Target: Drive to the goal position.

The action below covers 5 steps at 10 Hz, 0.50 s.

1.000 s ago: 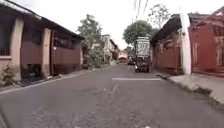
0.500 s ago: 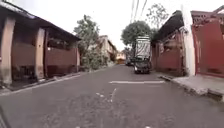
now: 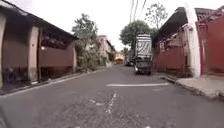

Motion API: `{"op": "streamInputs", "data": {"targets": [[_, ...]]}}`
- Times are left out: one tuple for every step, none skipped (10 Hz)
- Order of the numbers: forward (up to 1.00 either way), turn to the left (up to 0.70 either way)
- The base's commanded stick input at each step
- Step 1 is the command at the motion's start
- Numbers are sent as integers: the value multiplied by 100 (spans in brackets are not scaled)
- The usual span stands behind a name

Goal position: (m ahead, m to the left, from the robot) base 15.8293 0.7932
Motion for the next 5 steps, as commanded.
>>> {"op": "streamInputs", "data": {"targets": [[70, 0], [70, 0], [70, 0], [70, 0], [70, 0]]}}
